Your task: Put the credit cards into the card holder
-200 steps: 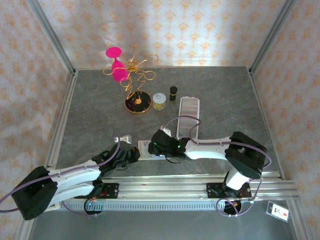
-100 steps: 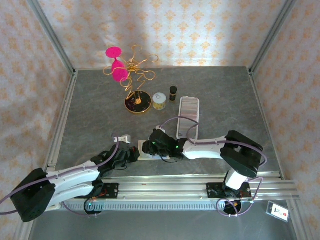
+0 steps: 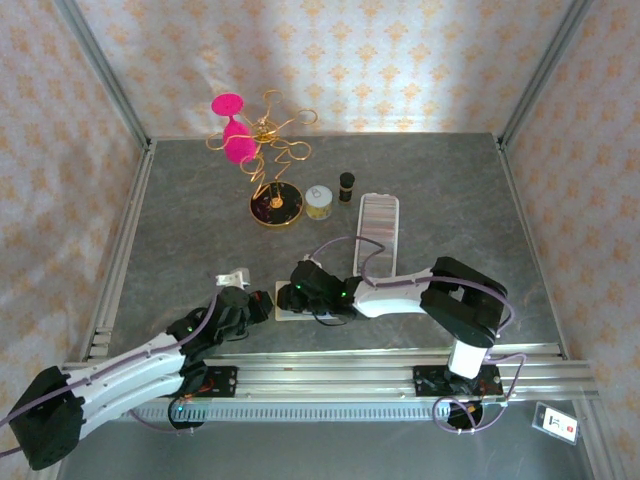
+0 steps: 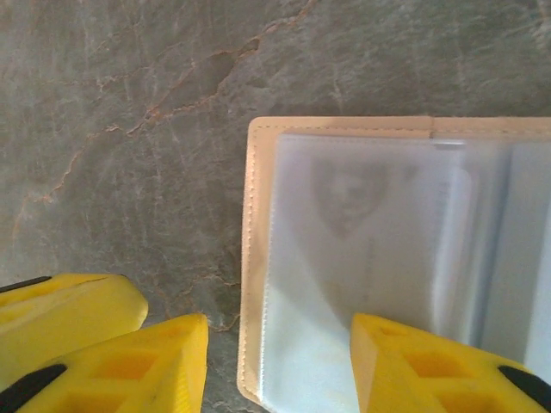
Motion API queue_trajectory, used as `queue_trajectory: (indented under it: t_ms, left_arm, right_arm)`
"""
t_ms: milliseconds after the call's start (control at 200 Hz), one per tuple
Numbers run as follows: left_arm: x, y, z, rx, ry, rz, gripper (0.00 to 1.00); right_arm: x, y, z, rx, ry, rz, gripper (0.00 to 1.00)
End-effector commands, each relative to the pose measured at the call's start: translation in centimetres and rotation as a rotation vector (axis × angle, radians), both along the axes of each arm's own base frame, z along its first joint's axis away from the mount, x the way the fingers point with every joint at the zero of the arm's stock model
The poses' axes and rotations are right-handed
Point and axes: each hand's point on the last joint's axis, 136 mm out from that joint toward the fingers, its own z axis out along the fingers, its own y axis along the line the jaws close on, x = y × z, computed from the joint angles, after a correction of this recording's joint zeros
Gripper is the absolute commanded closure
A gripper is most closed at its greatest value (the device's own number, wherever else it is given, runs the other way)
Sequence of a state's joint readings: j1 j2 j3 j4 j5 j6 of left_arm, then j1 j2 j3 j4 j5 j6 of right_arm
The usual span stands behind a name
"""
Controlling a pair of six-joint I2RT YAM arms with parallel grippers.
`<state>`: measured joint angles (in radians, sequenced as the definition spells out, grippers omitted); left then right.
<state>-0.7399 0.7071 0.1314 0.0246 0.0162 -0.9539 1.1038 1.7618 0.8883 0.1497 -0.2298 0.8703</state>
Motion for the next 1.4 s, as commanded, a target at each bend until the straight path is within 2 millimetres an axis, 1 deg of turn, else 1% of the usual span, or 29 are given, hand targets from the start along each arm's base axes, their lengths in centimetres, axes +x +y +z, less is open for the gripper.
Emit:
queue_trajectory:
  t_ms: [0,55,165,310,370,420,486,546,581,591,606,671,741,841,891,996,1036,1126,1206,1256,1291,1311,1397]
  left_arm:
    - [-0.2,1.0,-0.3,0.036,0.008,0.038,1.0]
    - [-0.1,1.0,0.0,0.039,0.006,0.036,1.0]
    - [0.3,0.7,1.0,0.04,-0.013,0.028,0.99]
    - [0.9,0.5,2.8,0.049,-0.053,0.026,0.93]
    - [1.1,0.4,3.4,0.044,-0.067,0.024,0.92]
    - [1.2,0.3,3.7,0.037,-0.076,0.022,0.91]
    - [1.3,0.1,4.1,0.023,-0.086,0.019,0.89]
    - [1.3,-0.2,4.4,0.01,-0.095,0.008,0.87]
    - [1.4,-0.4,4.7,0.003,-0.102,0.003,0.85]
    - [1.4,-0.4,4.7,0.0,-0.103,0.001,0.84]
    - [1.4,-0.5,4.8,-0.002,-0.104,0.0,0.83]
    - [1.5,-0.7,5.2,-0.003,-0.112,-0.009,0.8]
    - [1.5,-0.6,5.4,0.0,-0.117,-0.008,0.8]
    - [1.4,-0.6,5.3,-0.012,-0.128,-0.009,0.79]
    - [1.3,-0.7,5.1,-0.022,-0.131,-0.015,0.78]
    - [1.0,-0.9,4.6,-0.033,-0.122,-0.032,0.77]
    - [0.9,-1.0,4.4,-0.032,-0.118,-0.042,0.77]
    - [0.7,-1.0,4.0,-0.025,-0.111,-0.048,0.76]
    - [0.5,-0.9,3.7,-0.02,-0.106,-0.054,0.75]
    - [0.5,-0.9,3.5,-0.021,-0.105,-0.057,0.73]
    - [0.4,-0.9,3.4,-0.022,-0.102,-0.06,0.73]
    - [0.4,-0.9,3.4,-0.023,-0.1,-0.061,0.73]
    - [0.2,-1.0,3.2,-0.031,-0.096,-0.066,0.73]
  right_arm:
    - [0.8,0.3,1.9,-0.005,-0.068,-0.003,0.53]
    - [1.6,-0.5,3.5,-0.03,-0.14,-0.018,0.53]
    - [3.6,-2.3,7.8,-0.08,-0.308,-0.016,0.51]
    - [6.4,-6.3,12.6,-0.151,-0.504,-0.009,0.47]
    - [7.5,-7.9,15.0,-0.179,-0.599,0.016,0.47]
    - [8.0,-8.9,16.9,-0.221,-0.711,0.073,0.47]
    - [7.8,-9.6,19.1,-0.295,-0.884,0.195,0.47]
    - [6.9,-10.0,19.7,-0.395,-1.051,0.377,0.46]
    - [6.5,-10.3,19.1,-0.463,-1.117,0.481,0.45]
    - [6.2,-10.7,19.5,-0.474,-1.146,0.499,0.45]
    - [6.0,-11.0,19.3,-0.506,-1.174,0.542,0.45]
    - [5.1,-12.3,17.8,-0.66,-1.238,0.734,0.45]
    - [5.4,-14.3,16.3,-0.8,-1.221,0.833,0.44]
    - [5.2,-17.4,13.3,-0.906,-1.148,1.024,0.44]
    - [5.8,-18.7,12.6,-0.936,-1.143,1.028,0.43]
    - [7.7,-20.9,12.3,-0.949,-1.148,0.967,0.4]
    - [8.1,-21.5,11.7,-0.953,-1.137,0.965,0.38]
    - [8.8,-22.7,9.7,-0.987,-1.083,0.999,0.37]
    - [9.0,-23.0,8.0,-0.993,-1.039,1.044,0.37]
    - [9.4,-23.0,7.4,-0.999,-1.034,1.049,0.37]
    - [9.6,-23.0,7.4,-1.006,-1.045,1.042,0.37]
    - [9.8,-22.9,6.7,-1.007,-1.032,1.051,0.37]
    - [10.0,-22.4,5.7,-0.985,-1.019,1.074,0.37]
